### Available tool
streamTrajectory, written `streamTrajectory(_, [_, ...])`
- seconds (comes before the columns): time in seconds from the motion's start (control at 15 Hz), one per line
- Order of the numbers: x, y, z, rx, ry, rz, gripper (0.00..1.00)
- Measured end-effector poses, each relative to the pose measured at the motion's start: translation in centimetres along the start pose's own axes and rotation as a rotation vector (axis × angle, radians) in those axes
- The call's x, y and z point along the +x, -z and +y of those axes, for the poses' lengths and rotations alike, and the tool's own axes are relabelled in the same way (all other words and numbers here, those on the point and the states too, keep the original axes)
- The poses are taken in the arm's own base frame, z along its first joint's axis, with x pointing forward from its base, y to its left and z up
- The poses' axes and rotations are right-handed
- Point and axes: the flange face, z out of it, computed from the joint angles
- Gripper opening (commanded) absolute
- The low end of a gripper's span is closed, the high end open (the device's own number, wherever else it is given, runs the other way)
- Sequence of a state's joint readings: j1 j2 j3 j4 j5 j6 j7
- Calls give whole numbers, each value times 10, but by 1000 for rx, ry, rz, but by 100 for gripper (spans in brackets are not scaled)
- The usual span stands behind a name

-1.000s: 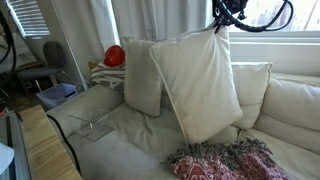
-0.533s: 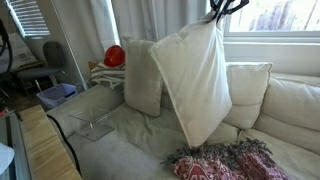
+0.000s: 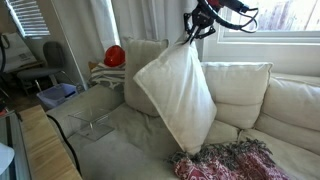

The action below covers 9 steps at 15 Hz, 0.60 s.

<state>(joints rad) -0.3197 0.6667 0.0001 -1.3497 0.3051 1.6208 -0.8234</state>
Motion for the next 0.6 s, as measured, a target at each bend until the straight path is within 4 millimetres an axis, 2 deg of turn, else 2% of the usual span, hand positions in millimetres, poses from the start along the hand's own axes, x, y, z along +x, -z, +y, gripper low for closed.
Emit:
streamTrajectory(0.33, [15,-46,-30,55,-19,-72,2])
streamTrajectory(0.6, [21,-70,-43,68,-58,-90,2])
